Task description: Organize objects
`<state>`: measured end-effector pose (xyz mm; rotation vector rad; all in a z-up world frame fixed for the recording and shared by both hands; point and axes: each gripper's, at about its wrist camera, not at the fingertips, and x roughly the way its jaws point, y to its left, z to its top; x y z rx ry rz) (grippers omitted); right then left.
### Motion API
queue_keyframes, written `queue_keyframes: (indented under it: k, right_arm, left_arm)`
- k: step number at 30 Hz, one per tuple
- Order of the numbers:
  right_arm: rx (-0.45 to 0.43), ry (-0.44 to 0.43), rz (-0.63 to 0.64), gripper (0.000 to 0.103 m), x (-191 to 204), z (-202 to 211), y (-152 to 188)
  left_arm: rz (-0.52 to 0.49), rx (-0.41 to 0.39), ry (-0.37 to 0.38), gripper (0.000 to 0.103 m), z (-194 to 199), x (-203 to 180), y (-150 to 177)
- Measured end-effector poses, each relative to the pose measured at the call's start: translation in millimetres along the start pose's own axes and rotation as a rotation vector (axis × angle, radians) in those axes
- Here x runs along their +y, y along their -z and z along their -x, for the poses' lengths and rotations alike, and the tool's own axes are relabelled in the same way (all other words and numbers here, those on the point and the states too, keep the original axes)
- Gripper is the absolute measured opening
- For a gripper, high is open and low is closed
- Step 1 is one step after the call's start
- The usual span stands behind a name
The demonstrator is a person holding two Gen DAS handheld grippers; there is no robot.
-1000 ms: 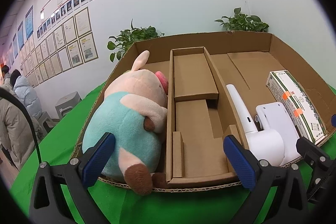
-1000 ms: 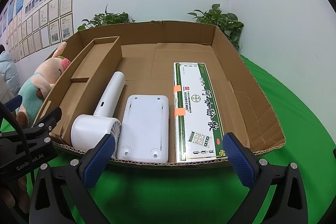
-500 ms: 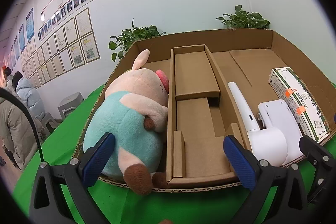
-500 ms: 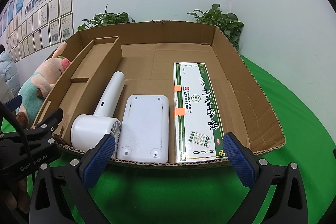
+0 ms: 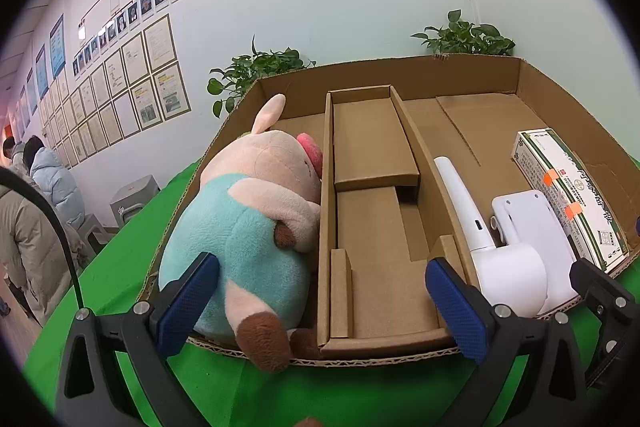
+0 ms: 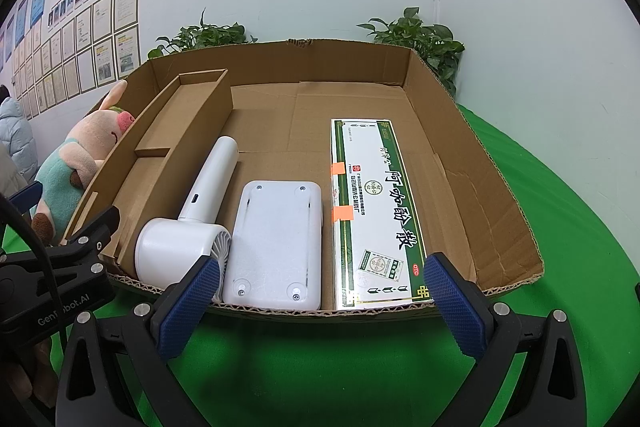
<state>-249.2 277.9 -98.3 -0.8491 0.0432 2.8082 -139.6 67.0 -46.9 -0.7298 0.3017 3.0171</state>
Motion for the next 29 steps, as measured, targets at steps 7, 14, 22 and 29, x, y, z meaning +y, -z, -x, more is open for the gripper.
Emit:
queue_keyframes:
  k: [7, 14, 22, 29]
  right_arm:
    - [0.0, 0.0, 0.0, 0.103, 0.2, -0.1, 0.1]
    - [0.0, -0.001, 0.0, 0.103, 0.4, 0.2, -0.3]
    - [0.0, 0.0, 0.0, 0.103, 0.7, 0.0, -0.3]
    - [0.0, 0.0, 0.0, 0.103, 0.9, -0.1, -0.3]
  left_arm:
    - [0.001, 0.0, 0.001, 0.102, -0.4, -0.2, -0.1]
    - [-0.001, 0.002, -0.004, 0.102, -0.6, -0.2, 0.0]
    - [-0.001, 0.002, -0.005, 0.102, -0.7, -0.3, -0.1]
    - [0.01, -0.003, 0.0, 0.102, -0.9, 0.2, -0.4]
